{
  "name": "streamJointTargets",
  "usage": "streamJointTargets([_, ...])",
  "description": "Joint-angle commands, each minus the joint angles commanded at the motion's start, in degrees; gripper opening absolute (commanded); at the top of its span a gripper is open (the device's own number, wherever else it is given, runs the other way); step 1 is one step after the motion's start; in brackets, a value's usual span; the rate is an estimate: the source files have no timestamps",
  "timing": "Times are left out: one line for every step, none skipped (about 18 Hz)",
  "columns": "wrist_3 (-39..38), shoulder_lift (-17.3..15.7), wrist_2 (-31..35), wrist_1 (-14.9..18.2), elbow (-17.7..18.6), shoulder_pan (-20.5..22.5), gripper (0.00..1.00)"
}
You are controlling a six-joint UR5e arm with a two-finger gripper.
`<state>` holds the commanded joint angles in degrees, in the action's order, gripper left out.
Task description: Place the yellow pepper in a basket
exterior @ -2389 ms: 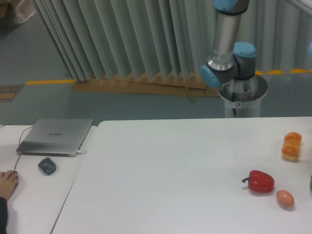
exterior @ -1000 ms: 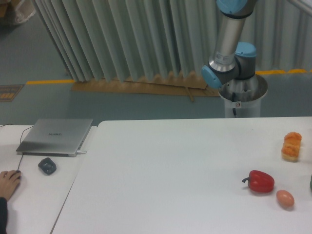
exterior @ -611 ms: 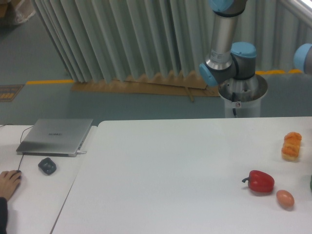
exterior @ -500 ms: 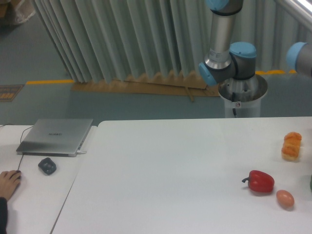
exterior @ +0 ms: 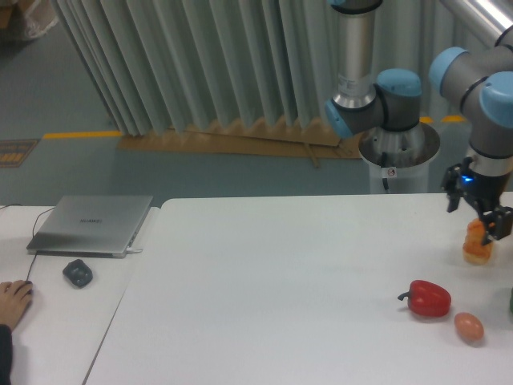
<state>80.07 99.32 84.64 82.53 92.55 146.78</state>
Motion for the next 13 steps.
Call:
streamJointTargets([0.0,-0.09,0.09,0.0,0.0,0.0,1.0])
streamJointTargets([0.0,-0.09,0.0,0.26,0.0,0.0,1.0])
streamJointTargets([0.0,-0.09,-0.09,0.26,0.09,0.0,1.0])
streamJointTargets([0.0,-0.09,-0.26,0.18,0.09,0.0,1.0])
streamJointTargets([0.0,-0.09,-0.35,0.09,0.0,0.09,1.0])
streamJointTargets([0.0,0.0,-0.7,0.09,0.0,0.17,1.0])
streamJointTargets([0.0,0.0,-0.7,0.09,0.0,0.17,1.0])
streamJointTargets([0.0,-0.09,-0.97,0.0,0.0,0.35,1.0])
streamJointTargets([0.0,-0.09,-1.05,0.0,0.0,0.44,1.0])
streamJointTargets([0.0,-0.09,-1.06,0.0,0.0,0.53,1.0])
streamJointTargets([0.0,-0.09,-1.06,0.0,0.0,0.61,1.0])
streamJointTargets([0.0,-0.09,-1.06,0.09,0.0,0.61,1.0])
streamJointTargets([0.0,-0.09,-1.06,0.0,0.0,0.61,1.0])
